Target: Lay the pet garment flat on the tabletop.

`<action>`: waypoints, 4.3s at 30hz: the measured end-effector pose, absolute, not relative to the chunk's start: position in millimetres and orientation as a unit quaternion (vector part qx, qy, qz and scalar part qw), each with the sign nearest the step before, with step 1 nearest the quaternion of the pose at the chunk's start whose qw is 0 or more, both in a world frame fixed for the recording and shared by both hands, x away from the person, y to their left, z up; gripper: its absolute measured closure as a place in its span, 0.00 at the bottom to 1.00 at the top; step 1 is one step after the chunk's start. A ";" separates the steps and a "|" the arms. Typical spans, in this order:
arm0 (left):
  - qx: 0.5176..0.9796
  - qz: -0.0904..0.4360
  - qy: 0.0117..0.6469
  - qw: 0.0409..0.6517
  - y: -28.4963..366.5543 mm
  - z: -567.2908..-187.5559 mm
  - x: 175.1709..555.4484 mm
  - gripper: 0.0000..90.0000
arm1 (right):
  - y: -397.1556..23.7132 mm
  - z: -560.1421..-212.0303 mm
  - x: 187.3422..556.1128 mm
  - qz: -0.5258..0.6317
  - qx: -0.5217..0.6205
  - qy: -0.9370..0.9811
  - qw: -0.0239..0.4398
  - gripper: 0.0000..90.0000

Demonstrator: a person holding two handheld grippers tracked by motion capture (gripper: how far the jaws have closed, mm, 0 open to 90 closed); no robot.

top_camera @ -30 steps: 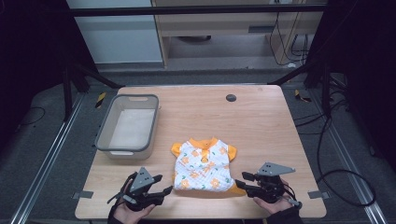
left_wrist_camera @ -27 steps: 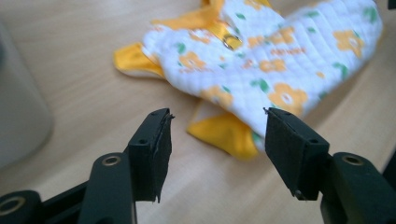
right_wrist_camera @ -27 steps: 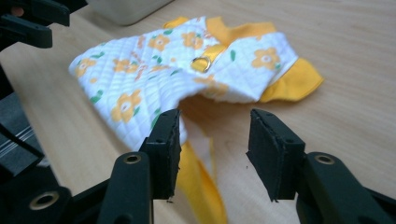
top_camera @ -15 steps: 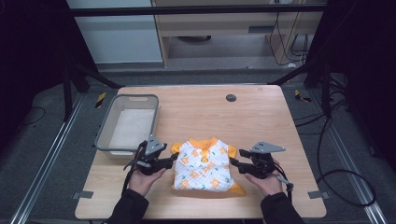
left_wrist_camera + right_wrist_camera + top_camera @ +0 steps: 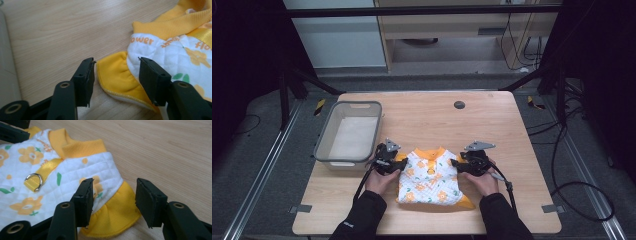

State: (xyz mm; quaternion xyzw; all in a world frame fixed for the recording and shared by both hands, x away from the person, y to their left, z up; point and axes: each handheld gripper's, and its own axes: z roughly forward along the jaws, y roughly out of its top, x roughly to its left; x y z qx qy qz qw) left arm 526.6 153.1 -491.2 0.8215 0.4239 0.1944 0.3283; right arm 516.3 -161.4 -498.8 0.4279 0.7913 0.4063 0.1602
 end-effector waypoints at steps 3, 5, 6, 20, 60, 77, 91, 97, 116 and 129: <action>0.820 0.183 0.428 0.332 152.8 -492.9 527.0 0.56 | -159.9 -502.4 517.8 0.397 0.427 0.797 0.159 0.59; 0.819 0.176 0.430 0.336 151.3 -493.2 526.3 0.62 | -158.4 -503.1 517.0 0.388 0.423 0.803 0.159 0.64; 0.821 0.175 0.429 0.334 150.5 -493.0 525.7 0.65 | -157.5 -503.1 516.8 0.387 0.422 0.804 0.160 0.66; 0.813 0.173 0.431 0.351 147.3 -489.9 518.3 0.96 | -154.1 -494.7 511.6 0.388 0.416 0.807 0.158 0.92; 0.773 0.258 0.387 0.431 189.7 -427.1 486.9 0.50 | -182.9 -434.6 475.2 0.455 0.400 0.756 0.250 0.47; 0.832 0.214 0.348 0.376 164.6 -477.1 478.7 0.45 | -186.8 -480.6 431.8 0.424 0.392 0.795 0.183 0.42; 0.835 0.211 0.333 0.384 155.0 -503.2 490.6 0.46 | -178.4 -494.1 437.0 0.400 0.389 0.811 0.173 0.48; 0.837 0.209 0.332 0.382 152.7 -505.6 492.9 0.62 | -175.7 -495.9 440.4 0.396 0.388 0.813 0.177 0.59; 0.847 0.187 0.335 0.368 151.5 -497.1 487.6 0.90 | -175.5 -491.6 442.9 0.395 0.388 0.819 0.152 0.92; 0.842 0.149 0.340 0.392 172.7 -447.9 437.6 0.91 | -183.9 -468.6 417.6 0.454 0.356 0.806 0.132 0.95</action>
